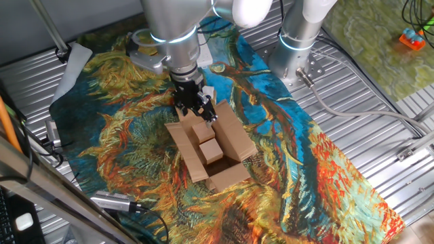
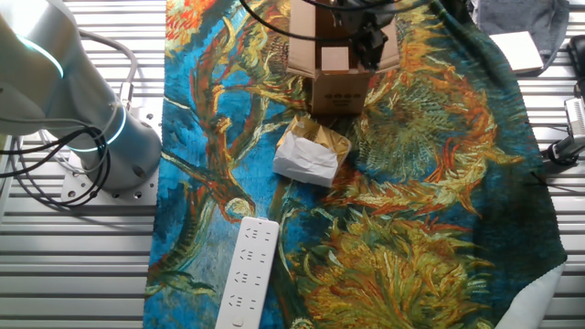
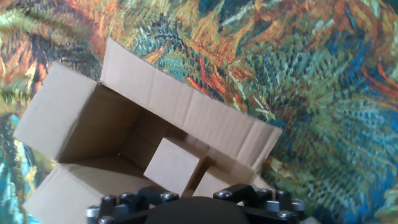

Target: Cover the box

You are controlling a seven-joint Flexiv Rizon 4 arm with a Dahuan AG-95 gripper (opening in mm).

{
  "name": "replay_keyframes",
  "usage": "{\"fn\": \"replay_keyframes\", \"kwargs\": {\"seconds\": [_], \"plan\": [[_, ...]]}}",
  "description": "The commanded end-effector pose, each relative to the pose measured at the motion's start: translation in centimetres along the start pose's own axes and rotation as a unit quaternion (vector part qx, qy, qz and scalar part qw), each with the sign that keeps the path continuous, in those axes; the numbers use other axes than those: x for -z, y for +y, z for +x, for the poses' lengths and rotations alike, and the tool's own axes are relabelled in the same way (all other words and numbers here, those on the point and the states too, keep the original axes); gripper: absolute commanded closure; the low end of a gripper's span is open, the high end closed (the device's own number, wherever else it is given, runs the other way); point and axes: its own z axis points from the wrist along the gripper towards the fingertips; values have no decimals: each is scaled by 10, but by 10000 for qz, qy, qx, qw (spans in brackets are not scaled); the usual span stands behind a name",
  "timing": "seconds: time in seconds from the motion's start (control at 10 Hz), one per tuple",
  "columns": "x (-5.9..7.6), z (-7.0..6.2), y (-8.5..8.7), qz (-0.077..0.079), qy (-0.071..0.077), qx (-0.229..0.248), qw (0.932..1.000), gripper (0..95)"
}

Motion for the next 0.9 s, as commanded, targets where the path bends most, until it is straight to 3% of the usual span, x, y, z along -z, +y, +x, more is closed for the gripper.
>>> {"fn": "replay_keyframes", "kwargs": {"seconds": [0.1, 0.3, 0.4, 0.5, 0.6, 0.7, 0.9], "plan": [[3, 5, 6, 35, -3, 18, 10000, 0], [5, 5, 8, 109, 35, 127, 9999, 0], [6, 5, 8, 256, 85, 209, 9994, 0], [7, 4, 7, 451, 147, 353, 9982, 0], [10, 0, 2, 963, 371, 800, 9914, 0], [12, -4, -3, 1218, 538, 1020, 9858, 190], [17, -11, -11, 1295, 647, 1219, 9819, 190]]}}
